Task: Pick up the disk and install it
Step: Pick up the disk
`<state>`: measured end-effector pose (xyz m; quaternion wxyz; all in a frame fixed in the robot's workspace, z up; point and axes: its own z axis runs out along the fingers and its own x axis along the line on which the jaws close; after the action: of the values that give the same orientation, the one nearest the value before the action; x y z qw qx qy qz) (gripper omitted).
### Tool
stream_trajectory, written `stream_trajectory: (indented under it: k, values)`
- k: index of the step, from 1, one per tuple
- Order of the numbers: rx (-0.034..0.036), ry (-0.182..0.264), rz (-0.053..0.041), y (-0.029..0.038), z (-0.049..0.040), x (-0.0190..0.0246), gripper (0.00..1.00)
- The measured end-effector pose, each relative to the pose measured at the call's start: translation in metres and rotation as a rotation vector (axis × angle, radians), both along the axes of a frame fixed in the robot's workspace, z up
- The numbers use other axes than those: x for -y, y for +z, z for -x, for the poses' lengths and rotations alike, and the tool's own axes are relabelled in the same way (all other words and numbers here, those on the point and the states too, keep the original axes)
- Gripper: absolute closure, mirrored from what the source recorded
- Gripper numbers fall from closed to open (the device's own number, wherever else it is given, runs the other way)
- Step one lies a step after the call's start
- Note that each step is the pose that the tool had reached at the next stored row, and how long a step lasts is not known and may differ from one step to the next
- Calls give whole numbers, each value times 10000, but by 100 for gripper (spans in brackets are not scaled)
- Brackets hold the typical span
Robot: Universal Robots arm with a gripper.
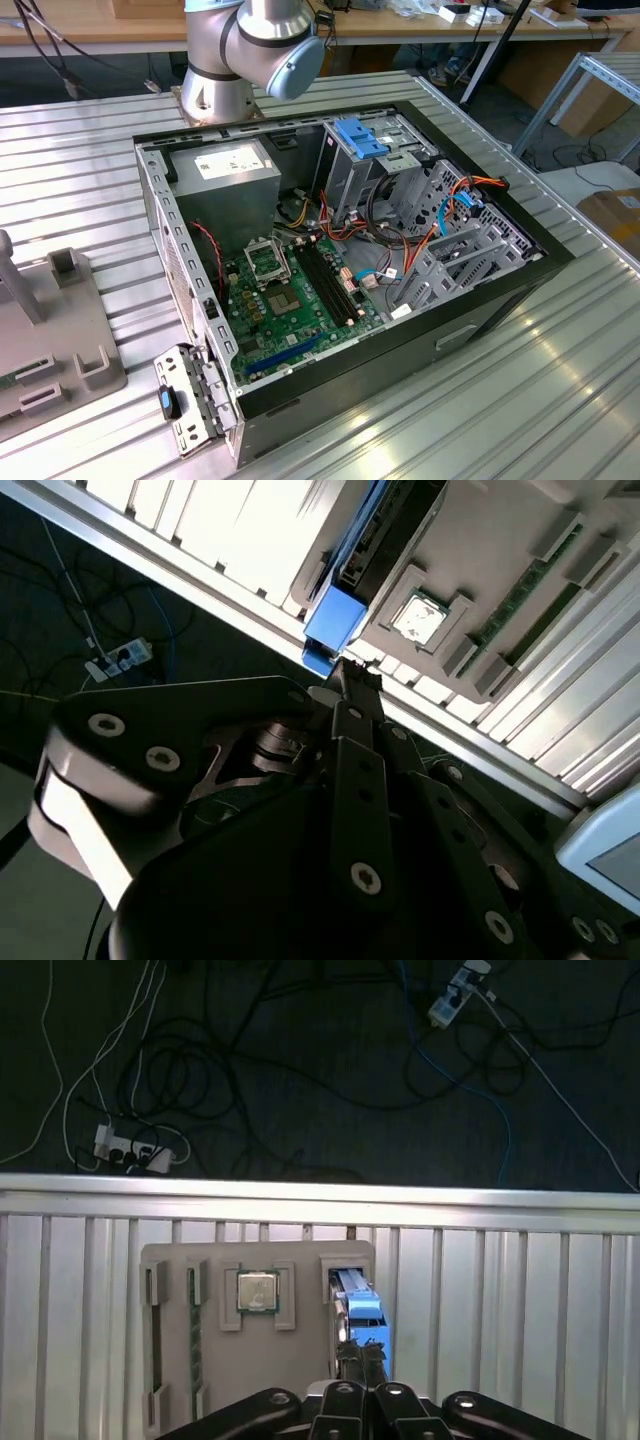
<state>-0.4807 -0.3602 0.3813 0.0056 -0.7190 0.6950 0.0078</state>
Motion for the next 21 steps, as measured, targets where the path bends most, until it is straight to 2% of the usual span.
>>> stream_trajectory:
  k: [2,5,9,21]
  values:
    - [122,6,-33,-1,2,0,89]
    - [127,7,-34,-7,2,0,89]
    - [126,-4,-33,-26,-21,-73,89]
    - [126,-5,-33,-28,-39,-73,89]
